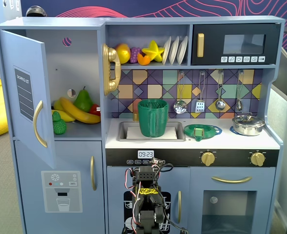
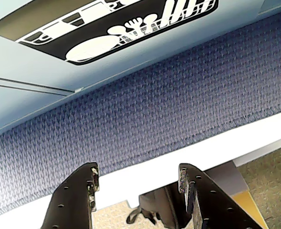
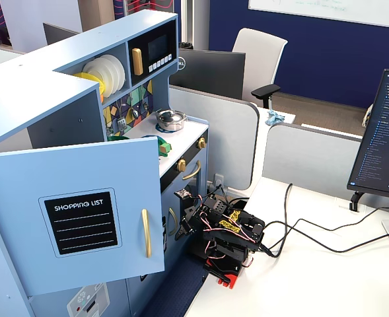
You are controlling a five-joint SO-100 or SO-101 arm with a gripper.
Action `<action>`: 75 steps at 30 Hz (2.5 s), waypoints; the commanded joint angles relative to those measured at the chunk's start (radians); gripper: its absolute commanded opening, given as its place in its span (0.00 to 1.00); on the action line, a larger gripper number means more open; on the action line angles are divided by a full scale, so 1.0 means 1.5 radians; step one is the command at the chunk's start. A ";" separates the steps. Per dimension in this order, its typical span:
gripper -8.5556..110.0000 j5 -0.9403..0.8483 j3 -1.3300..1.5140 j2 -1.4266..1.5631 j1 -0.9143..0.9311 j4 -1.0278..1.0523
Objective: Pick up the green pineapple from the left cabinet and place it in the green recipient
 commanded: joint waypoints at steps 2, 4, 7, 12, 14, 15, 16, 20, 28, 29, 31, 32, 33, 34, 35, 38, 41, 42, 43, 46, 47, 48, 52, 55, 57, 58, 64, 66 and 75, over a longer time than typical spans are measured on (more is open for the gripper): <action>0.07 -0.190 0.003 -0.004 0.013 0.139; 0.07 -0.190 0.003 -0.004 0.013 0.139; 0.07 -0.190 0.003 -0.004 0.013 0.139; 0.07 -0.199 0.003 -0.004 0.011 0.140; 0.07 -0.227 0.003 -0.005 -0.001 0.137; 0.07 -0.230 0.003 -0.005 -0.009 0.118; 0.07 -0.221 0.002 -0.005 -0.018 0.079; 0.07 -0.175 -0.061 -0.006 -0.102 -0.086; 0.07 -0.261 -0.287 -0.084 -0.315 -0.372; 0.07 -0.260 -0.317 -0.101 -0.341 -0.399; 0.07 -0.282 -0.367 -0.138 -0.390 -0.447; 0.07 -0.299 -0.387 -0.156 -0.414 -0.462; 0.07 -0.309 -0.402 -0.174 -0.437 -0.473; 0.07 -0.335 -0.410 -0.192 -0.453 -0.486; 0.07 -0.358 -0.412 -0.209 -0.465 -0.503; 0.13 -0.338 -0.407 -0.262 -0.480 -0.584; 0.19 -0.322 -0.411 -0.316 -0.480 -0.664; 0.22 -0.302 -0.409 -0.334 -0.481 -0.706; 0.24 -0.292 -0.408 -0.355 -0.481 -0.740; 0.28 -0.282 -0.408 -0.424 -0.473 -0.845; 0.28 -0.274 -0.411 -0.451 -0.473 -0.887; 0.29 -0.268 -0.415 -0.476 -0.476 -0.921; 0.30 -0.247 -0.440 -0.536 -0.499 -1.014; 0.31 -0.232 -0.468 -0.576 -0.514 -1.037; 0.31 -0.234 -0.494 -0.618 -0.516 -1.065; 0.31 -0.234 -0.505 -0.639 -0.516 -1.083; 0.36 -0.211 -0.576 -0.750 -0.503 -1.132; 0.36 -0.217 -0.590 -0.768 -0.501 -1.127; 0.37 -0.292 -0.672 -0.849 -0.497 -1.097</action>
